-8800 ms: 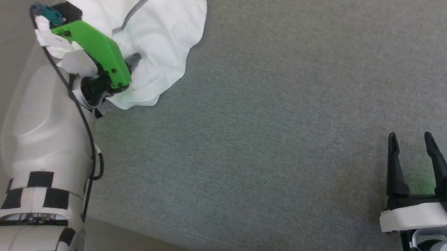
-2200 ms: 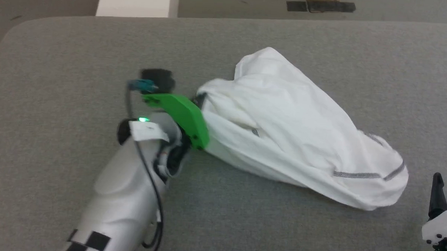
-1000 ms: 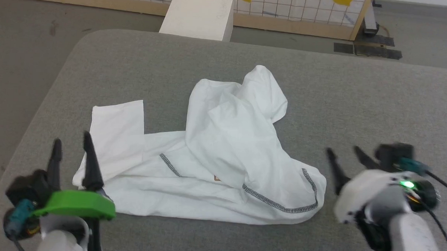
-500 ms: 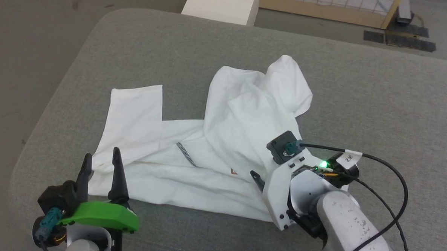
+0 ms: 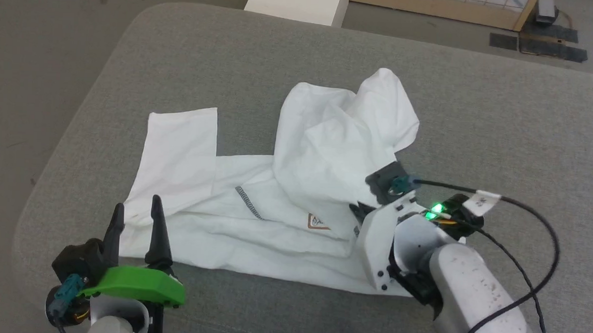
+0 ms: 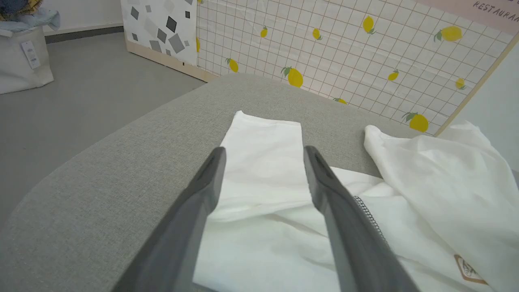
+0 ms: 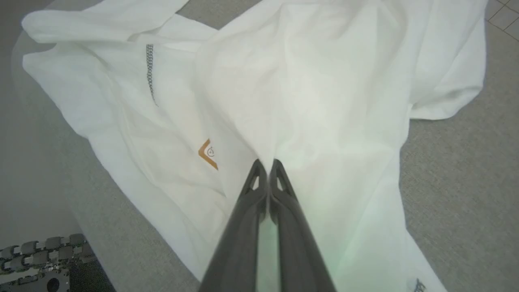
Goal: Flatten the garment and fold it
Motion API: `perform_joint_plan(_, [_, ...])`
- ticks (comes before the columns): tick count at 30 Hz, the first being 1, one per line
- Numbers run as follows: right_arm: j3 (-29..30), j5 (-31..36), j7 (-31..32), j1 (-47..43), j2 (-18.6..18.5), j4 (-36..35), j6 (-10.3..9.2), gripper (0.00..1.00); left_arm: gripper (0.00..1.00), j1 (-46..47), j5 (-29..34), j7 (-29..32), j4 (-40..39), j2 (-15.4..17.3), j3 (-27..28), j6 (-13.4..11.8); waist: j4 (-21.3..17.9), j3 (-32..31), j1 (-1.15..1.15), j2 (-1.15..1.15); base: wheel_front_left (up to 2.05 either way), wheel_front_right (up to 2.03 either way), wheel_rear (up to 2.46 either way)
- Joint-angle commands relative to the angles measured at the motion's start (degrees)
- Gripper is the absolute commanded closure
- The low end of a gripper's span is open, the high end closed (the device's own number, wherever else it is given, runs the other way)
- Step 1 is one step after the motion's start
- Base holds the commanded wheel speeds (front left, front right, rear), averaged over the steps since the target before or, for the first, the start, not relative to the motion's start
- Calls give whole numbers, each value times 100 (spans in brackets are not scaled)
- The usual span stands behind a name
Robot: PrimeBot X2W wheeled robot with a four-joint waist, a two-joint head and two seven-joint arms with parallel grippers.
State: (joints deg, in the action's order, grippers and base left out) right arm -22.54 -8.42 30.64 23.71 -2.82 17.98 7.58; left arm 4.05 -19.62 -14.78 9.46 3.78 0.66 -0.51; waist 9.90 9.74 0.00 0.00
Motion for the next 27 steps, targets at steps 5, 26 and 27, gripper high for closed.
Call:
perform_joint_plan(5, [801, -380, -177, 46, -6, -516, -9, 100, 0, 112, 69, -21, 27, -44, 66, 89, -212, -110, 0, 0, 0, 0, 0])
perform_joint_plan(26, [6305, 483, -65, -1058, -8, -521, -9, 0, 0, 86, -50, -21, 250, -88, 102, 215, -384, -119, 0, 0, 0, 0, 0])
perform_joint_plan(27, [6172, 472, -225, -1073, -8, -584, -9, 0, 0, 92, -53, -21, 260, -89, 95, 219, -403, -129, 0, 0, 0, 0, 0])
